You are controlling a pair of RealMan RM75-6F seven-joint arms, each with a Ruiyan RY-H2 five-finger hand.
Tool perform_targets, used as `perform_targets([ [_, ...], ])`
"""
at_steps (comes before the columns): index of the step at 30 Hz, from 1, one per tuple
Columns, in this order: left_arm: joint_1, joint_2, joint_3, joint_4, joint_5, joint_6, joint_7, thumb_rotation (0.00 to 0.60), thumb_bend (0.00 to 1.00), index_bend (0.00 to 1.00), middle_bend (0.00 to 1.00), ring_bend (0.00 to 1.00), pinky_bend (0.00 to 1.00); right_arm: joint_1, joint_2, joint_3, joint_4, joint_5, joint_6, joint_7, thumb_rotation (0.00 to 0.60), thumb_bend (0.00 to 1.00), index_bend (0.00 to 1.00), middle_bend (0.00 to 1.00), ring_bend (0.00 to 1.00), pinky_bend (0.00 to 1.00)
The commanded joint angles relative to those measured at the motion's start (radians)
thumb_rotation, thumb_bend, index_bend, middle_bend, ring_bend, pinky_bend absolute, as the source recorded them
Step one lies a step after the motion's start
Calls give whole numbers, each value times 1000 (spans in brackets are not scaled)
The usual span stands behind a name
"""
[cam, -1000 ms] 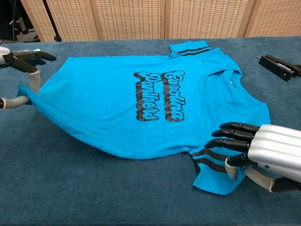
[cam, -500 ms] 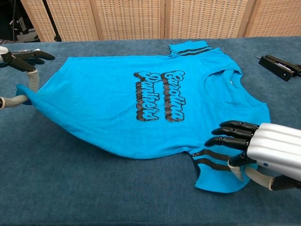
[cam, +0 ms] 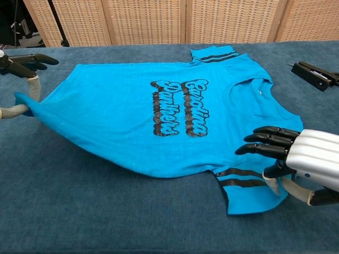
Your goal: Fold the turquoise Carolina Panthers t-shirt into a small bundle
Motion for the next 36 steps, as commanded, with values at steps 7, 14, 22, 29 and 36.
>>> perform_targets([
  [7, 10, 9, 4, 2, 14, 21, -13, 600, 441, 797, 0, 0, 0, -6, 35, 12, -18, 11, 43, 52, 600, 620, 614, 129, 0, 0],
  [14, 23, 34, 13, 0, 44, 55, -46, 600, 441, 797, 0, 0, 0, -6, 86, 21, -56, 11, 90, 112, 600, 620, 615, 132, 0, 0],
  [22, 39, 106, 80, -13, 140, 76, -126, 600, 440, 797, 0, 0, 0, -2, 147, -39, -70, -82, 140, 170, 600, 620, 617, 139, 0, 0],
  [29, 52, 129, 112, -15, 198, 105, -136, 600, 440, 797, 0, 0, 0, 6, 179, -66, -95, -141, 146, 150, 600, 620, 618, 139, 0, 0],
  [36, 60, 151, 141, -24, 232, 114, -126, 600, 440, 797, 0, 0, 0, 5, 192, -92, -98, -193, 148, 118, 600, 620, 619, 140, 0, 0],
])
